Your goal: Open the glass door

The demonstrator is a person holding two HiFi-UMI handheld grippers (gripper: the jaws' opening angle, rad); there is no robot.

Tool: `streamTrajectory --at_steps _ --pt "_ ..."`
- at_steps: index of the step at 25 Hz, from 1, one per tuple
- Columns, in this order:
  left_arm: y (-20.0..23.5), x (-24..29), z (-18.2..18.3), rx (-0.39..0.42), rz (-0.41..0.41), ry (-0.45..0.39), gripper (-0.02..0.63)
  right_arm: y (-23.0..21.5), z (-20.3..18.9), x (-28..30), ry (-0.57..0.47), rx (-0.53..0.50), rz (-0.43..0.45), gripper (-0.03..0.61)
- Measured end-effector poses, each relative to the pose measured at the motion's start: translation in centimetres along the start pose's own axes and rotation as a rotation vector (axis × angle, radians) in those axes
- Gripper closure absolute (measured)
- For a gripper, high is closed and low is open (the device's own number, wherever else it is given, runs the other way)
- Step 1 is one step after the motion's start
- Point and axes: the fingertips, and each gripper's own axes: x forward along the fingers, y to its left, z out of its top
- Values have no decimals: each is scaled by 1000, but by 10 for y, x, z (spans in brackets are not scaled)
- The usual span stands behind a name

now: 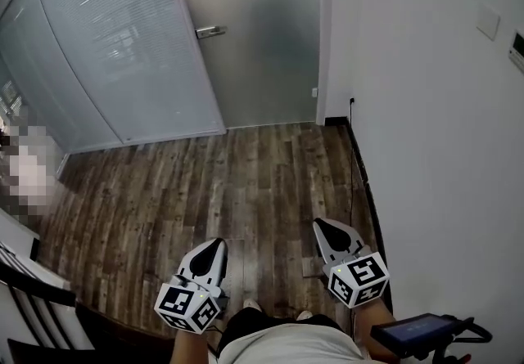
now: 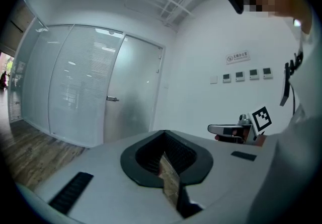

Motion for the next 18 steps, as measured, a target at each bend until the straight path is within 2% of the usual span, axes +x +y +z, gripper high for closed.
streamTrajectory --at_steps 5,12,18 --pt "5 21 2 -15 2 -15 614 -15 -1 13 18 -14 7 577" --pt "40 78 1 -52 -19 -19 614 -44 0 56 38 -53 -15 577" --pt "96 127 29 -52 -36 -34 614 -60 26 131 37 -77 -39 577"
